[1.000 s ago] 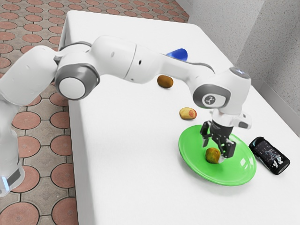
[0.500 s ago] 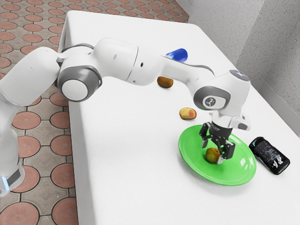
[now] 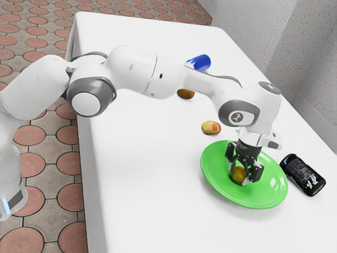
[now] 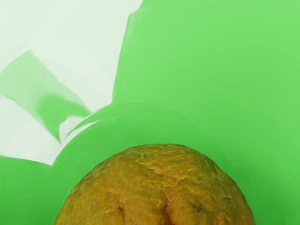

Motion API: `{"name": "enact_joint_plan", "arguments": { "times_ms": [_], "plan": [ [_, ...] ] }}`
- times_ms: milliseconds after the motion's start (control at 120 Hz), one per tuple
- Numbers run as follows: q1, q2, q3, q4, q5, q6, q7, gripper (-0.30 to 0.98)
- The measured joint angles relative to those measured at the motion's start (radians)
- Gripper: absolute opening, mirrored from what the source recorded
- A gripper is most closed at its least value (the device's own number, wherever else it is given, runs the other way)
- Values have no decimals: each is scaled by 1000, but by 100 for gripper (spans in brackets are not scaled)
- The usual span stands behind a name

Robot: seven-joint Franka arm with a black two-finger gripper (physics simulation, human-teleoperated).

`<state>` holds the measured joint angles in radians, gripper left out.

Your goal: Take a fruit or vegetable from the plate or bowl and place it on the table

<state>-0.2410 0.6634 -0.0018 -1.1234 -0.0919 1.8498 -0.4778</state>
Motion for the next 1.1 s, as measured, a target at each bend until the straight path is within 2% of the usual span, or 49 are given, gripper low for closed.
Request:
{"name": "enact_joint_plan", "arguments": {
  "times_ms": [175, 233, 317, 383, 433, 483, 533, 592, 700, 842, 1067, 1100],
  "plan": [
    [-9, -1, 2, 10, 8, -1, -7, 33],
    [-21, -26, 5, 21, 28, -1, -9, 30],
    [-43, -141, 35, -18, 73, -18, -16, 31],
    [-44, -318, 92, -182, 106, -31, -24, 33],
    [-7, -414, 121, -280, 133, -46, -30, 33],
    [64, -446, 127, -311, 159, -67, -38, 33],
    [163, -393, 91, -228, 177, -92, -44, 33],
    [258, -258, 41, -18, 189, -132, -42, 32],
    [346, -76, -15, 210, 200, -196, -29, 32],
    [427, 67, -57, 281, 201, -245, -11, 31],
    [459, 110, -63, 301, 199, -277, 13, 32],
    [464, 111, -63, 302, 194, -279, 16, 40]
  ]
}}
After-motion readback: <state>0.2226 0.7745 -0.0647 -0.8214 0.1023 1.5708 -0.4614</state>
